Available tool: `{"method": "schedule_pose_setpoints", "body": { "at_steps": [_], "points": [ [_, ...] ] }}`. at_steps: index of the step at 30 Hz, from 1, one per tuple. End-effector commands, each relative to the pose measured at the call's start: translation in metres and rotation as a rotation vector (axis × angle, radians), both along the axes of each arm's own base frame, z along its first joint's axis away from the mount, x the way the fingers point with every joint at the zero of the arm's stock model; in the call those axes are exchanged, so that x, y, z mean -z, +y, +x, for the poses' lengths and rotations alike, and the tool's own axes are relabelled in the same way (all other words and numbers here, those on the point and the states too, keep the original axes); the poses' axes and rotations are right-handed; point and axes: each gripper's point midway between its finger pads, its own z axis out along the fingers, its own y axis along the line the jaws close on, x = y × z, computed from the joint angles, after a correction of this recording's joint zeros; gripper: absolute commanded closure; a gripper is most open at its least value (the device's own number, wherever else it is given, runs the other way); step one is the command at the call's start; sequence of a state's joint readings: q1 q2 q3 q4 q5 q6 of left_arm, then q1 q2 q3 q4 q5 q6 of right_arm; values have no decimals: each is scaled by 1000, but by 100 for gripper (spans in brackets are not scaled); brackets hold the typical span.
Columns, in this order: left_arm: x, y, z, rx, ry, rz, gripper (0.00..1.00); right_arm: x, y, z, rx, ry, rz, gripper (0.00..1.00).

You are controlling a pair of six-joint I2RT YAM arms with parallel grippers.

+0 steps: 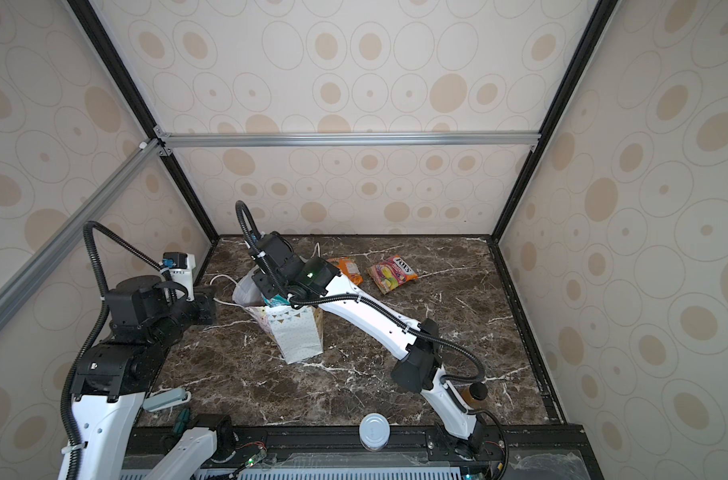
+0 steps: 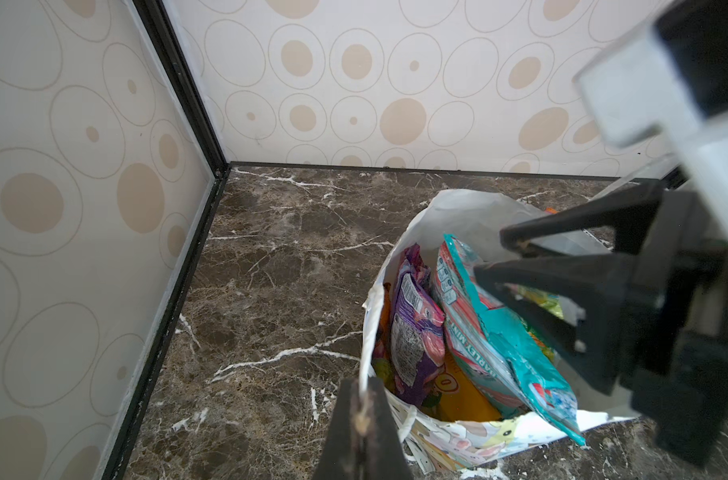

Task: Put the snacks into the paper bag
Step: 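Push the teal packet down into the bag with the right gripper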

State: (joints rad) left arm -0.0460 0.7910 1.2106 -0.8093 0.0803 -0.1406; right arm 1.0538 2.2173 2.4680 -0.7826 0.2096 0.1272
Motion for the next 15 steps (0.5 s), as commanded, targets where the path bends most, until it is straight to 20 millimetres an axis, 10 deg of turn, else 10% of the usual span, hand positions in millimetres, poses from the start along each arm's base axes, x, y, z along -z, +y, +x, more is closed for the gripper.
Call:
{"method": "schedule_pose_setpoints", "body": {
  "at_steps": [1,15],
  "points": [
    [-21,1,-2,5,-58,23,100,17,4,-18,-126,83,-34,68],
    [-26,1,-2,7,-62,24,100,77,-6,1,-137,215,-162,73]
  ]
}}
